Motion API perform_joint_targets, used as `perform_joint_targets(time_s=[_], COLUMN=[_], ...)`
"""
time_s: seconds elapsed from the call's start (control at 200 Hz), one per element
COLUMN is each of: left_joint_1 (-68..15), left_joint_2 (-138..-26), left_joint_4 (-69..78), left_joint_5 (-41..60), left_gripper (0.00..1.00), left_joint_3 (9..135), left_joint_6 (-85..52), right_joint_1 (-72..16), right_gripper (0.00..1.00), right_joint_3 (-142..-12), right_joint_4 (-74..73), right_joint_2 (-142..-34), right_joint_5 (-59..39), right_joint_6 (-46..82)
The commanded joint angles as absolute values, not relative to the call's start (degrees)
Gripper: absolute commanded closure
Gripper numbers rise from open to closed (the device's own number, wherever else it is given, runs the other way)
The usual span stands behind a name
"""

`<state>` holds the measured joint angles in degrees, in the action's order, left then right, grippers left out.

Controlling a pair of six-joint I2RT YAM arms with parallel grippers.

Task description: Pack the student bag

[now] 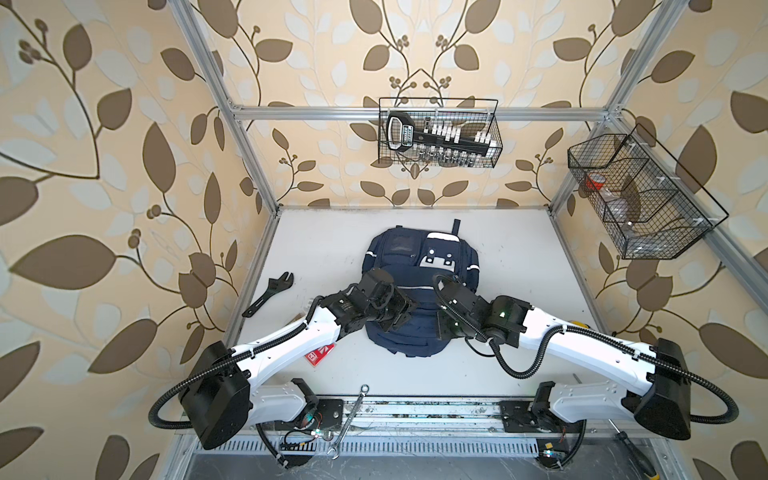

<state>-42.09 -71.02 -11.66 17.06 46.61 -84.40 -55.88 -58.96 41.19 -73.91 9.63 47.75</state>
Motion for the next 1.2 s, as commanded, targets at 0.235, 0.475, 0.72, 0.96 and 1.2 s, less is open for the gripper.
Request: perform_joint_targets(time_s=[0.235,0.475,0.72,0.96,1.2], left_joint_1=[-43.02,-42.08,-41.05,-40.87,-40.61], left_joint_2=[-74.46,-75.47,-71.83,-70.08,-69.52], left_joint_4=[-8.57,-17.52,-23.31,-24.40,-21.44], left_joint_5=[16.95,14.84,11.93,11.91,12.63], left_gripper=[0.68,1.00,1.00,1.00,1.00], left_joint_3=[47.15,52.56,55.87,55.58,53.09], left_joint_6=[-84.29,-79.46,-72.87,-70.72,-71.71], right_joint_1=[-56.73,-55.99,-44.58,-31.24,-25.53], right_gripper=[1.00,1.00,1.00,1.00,1.00], right_joint_3=[-60.03,-59.02,-57.11,-56.33,-55.21], right_joint_4=[40.24,44.35,52.14,48.44,40.37], right_joint_2=[-72.01,-69.89,-68.29,-71.29,-77.82], right_joint_5=[7.65,9.58,8.56,5.93,6.07], right_joint_6=[47.03,45.12,41.02,33.88,28.41])
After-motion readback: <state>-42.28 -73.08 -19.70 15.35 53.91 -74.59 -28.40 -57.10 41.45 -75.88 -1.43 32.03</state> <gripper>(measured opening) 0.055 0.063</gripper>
